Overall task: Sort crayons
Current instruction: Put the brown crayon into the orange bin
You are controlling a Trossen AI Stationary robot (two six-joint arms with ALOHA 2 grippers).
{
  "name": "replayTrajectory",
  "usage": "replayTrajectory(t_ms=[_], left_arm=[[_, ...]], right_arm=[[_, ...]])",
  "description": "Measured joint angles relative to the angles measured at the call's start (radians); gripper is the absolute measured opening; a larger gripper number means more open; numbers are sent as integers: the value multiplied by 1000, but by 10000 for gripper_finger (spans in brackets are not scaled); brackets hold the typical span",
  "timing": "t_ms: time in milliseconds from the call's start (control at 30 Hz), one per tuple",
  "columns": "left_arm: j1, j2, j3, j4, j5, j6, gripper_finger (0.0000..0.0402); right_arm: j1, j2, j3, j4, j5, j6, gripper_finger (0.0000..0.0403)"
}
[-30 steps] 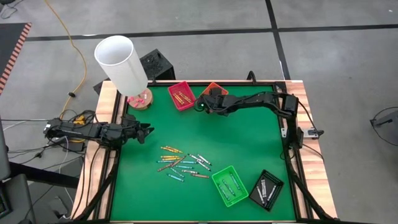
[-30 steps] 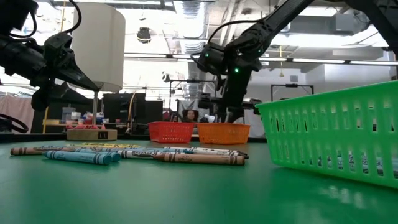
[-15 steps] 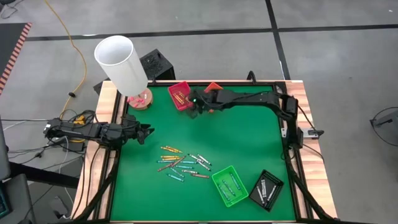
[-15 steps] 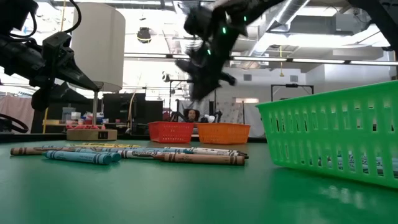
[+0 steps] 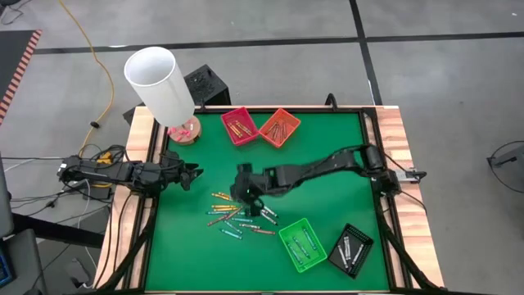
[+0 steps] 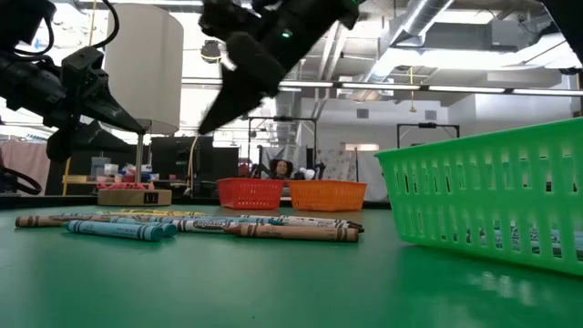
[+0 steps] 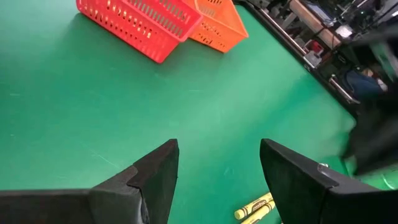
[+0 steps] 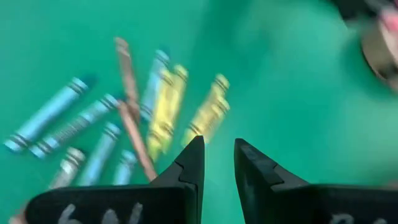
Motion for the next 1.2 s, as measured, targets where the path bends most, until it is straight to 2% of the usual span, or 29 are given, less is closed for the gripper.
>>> replayTrajectory(t_ms=[200,300,633,1200], left_arm=[[0,0,0,-1,5,0,215],[0,0,0,-1,7,-1,215],[0,0,0,-1,8,-6,215],[0,0,0,-1,8,4,215]], right_arm=[[33,101,15,187,-1,-73,83],[33,145,57,217,-51,-74,83],[34,283,221,210,-212,-74,83],[45,330,247,200,-259,-75,83]])
